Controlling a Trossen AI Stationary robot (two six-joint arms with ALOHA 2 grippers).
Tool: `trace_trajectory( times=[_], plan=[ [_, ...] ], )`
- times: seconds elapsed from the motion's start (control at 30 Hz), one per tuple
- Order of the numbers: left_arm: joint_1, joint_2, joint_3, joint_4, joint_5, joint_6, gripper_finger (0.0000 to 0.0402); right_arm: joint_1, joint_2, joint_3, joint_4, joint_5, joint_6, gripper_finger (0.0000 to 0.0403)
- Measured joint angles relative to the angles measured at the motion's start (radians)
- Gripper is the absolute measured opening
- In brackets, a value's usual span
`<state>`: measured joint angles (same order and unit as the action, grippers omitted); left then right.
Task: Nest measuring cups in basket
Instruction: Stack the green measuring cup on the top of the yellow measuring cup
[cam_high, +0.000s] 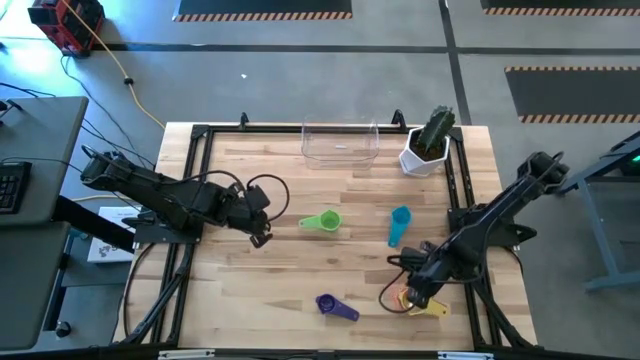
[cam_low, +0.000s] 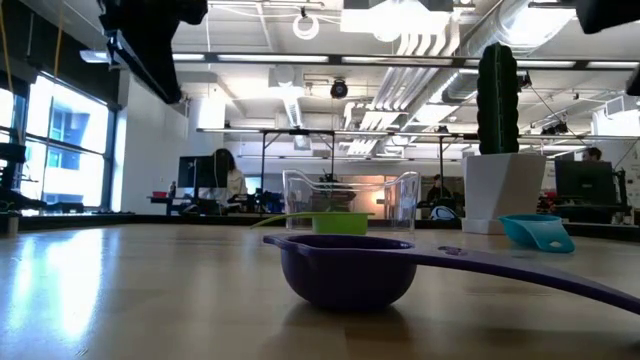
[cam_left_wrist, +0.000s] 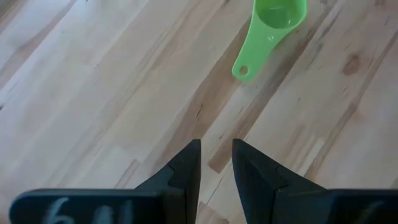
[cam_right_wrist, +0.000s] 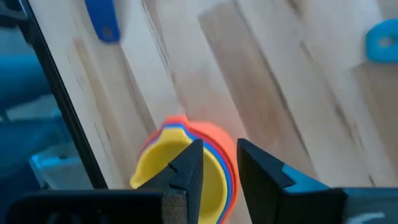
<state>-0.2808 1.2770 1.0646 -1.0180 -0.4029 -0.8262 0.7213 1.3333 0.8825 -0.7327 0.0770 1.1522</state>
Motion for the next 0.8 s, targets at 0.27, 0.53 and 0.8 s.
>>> trace_trajectory(
  times=[0.27,0.53,0.8],
  plan=[
    [0.058,0.0,0.0,0.006,0.031,0.027,0.0093,-0.073,-0.068,0.0,0.033,0.098,0.0,0.0089],
    [0.167,0.039,0.0,0.237,0.059,0.089,0.0127,-0.173,-0.083,0.0,0.064,0.159,-0.006,0.0089],
    [0.26,0.165,0.001,0.539,0.187,0.231,0.0127,-0.268,-0.083,0.0,0.122,0.16,-0.007,0.0089]
  ],
)
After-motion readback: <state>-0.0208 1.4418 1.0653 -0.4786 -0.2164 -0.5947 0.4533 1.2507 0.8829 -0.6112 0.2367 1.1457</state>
